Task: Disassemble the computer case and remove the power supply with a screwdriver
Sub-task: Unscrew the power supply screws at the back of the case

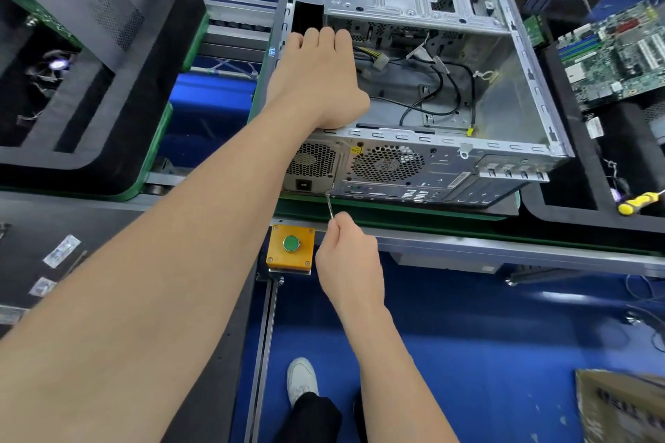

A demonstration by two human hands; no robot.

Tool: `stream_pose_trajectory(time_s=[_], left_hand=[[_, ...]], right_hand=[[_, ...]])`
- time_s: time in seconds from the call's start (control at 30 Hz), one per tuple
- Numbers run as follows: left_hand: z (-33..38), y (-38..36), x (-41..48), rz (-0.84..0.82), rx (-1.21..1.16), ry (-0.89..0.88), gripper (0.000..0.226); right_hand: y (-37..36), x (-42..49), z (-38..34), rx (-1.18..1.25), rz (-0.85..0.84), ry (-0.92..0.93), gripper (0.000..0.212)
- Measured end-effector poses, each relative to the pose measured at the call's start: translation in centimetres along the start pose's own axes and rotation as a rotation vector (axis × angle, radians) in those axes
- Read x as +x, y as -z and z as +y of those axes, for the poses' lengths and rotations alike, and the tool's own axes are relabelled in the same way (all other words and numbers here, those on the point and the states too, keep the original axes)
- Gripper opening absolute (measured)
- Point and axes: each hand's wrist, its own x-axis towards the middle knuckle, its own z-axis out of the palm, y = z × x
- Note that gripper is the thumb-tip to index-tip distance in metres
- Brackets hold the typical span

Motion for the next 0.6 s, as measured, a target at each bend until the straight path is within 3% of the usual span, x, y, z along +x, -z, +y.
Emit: stream_pose_trajectory(time_s=[0.1, 0.2, 0.37, 0.5, 0.6], left_hand=[[0.0, -0.1, 0.0, 0.001, -0.003, -0.007, 0.051], [0.0, 0.1, 0.0, -0.004, -0.020, 0.000, 0.052], [0.0, 0.2, 0.0, -0.005, -0.023, 0.002, 0.053], [-0.1, 0.1, 0.0, -0.003, -0.028, 0.007, 0.052], [0.0, 0.1, 0.0, -0.001, -0.034, 0.003, 0.053]], right_hand=[[-0.4, 0.3, -0.1, -0.202, 0.087, 0.018, 0.025], [-0.5, 0.1, -0.2, -0.159, 0.113, 0.012, 0.026], [0.4, -0.2, -0.1, 0.236, 0.039, -0.099, 0.037], [1.6, 0.2, 0.0, 0.621, -0.201, -0.378, 0.025], [2.7, 0.6, 1.0, 0.942, -0.429, -0.365, 0.016]])
